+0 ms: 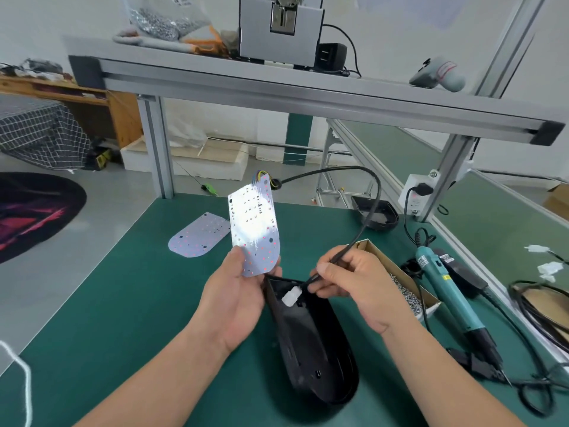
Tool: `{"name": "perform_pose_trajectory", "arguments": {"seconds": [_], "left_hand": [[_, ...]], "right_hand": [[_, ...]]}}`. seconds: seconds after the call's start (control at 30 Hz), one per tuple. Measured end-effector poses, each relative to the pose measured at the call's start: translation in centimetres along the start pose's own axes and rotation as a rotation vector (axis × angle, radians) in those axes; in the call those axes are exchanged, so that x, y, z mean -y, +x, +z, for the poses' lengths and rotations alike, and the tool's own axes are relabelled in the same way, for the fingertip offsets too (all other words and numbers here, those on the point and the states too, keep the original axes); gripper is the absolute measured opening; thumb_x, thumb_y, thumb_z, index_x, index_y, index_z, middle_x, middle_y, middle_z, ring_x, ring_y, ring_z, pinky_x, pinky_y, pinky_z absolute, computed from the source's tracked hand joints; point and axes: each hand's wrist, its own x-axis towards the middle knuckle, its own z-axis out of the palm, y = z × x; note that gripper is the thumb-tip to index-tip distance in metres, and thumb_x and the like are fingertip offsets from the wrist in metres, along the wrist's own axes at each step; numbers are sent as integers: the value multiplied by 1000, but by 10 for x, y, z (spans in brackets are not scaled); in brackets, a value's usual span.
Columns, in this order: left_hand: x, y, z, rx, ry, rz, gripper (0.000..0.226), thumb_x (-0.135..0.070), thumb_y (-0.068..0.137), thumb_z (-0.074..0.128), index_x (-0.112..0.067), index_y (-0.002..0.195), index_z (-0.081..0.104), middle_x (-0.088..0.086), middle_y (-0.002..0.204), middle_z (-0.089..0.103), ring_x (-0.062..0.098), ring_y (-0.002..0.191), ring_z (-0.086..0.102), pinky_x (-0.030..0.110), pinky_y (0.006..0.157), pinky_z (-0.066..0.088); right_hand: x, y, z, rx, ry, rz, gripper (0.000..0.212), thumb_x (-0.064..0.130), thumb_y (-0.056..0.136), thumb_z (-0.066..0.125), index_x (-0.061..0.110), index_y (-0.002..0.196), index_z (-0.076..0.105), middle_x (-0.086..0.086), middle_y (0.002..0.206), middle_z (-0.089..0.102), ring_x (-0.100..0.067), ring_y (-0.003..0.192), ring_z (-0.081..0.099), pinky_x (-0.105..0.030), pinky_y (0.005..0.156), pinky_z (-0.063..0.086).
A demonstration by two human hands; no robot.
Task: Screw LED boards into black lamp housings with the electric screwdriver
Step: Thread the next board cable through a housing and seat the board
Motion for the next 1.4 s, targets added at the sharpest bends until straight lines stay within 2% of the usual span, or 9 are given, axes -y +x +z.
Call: {"name": "perform_pose_trajectory", "arguments": {"seconds": [0.13,0.33,0.5,0.63,0.77,0.93,1.1,1.27,1.4], "left_hand": [[2,-1,-1,10,56,15,35,-32,113,40,-13,133,62,5,111,66,20,88,59,40,90,54],[2,0,0,26,16,24,29,-28,113,42,-13,129,60,4,108,68,20,84,60,37,81,59],[1,-1,1,11,34,42,31,-30,114,38,-13,129,59,4,104,64,20,85,53,42,88,47],[1,-2,4,18,31,31,30,-30,113,39,-14,124,62,4,104,64,18,83,55,39,85,51],[2,-3,4,30,27,40,32,-31,114,38,-14,126,62,3,108,70,18,83,60,38,86,51],[2,-2,3,20,18,38,34,-32,115,37,-13,128,62,3,109,74,17,81,65,41,90,51],[3,-3,4,40,-2,32,34,-31,114,38,-13,124,65,3,111,74,19,87,66,40,91,51],[4,-6,6,66,-8,21,32,-34,112,41,-15,121,66,3,108,73,19,87,68,40,93,49],[1,-6,6,92,-20,34,30,-38,98,55,-15,114,68,5,103,67,22,87,62,40,91,47]], "right_hand": [[2,-1,-6,156,121,48,5,19,93,76,14,91,74,-23,100,75,-45,91,77,-33,71,64],[-7,3,0,-3,-167,-67,17,7,101,65,17,88,71,-16,87,78,-33,87,79,-32,76,63],[3,-5,-3,223,-140,-118,9,18,99,70,8,98,71,-19,87,76,-37,87,78,-34,74,63],[2,-6,0,217,-248,-71,12,32,94,69,22,96,76,-11,84,76,-26,77,76,-33,72,59],[-6,-6,6,222,-518,-168,8,25,88,76,30,94,74,3,88,72,-12,77,68,-26,75,54],[-11,-4,15,125,-648,-264,15,11,85,80,25,87,74,8,88,68,-17,78,66,-27,74,52],[-13,-5,21,123,-735,-288,14,19,83,85,28,85,75,11,89,67,-10,92,64,-19,82,46],[-9,-3,11,154,-743,-304,14,23,80,88,31,88,78,11,97,65,-11,107,59,-25,93,43],[-18,-2,11,235,-808,-300,18,30,94,76,33,108,66,16,117,58,-4,117,56,-25,104,42]]}}
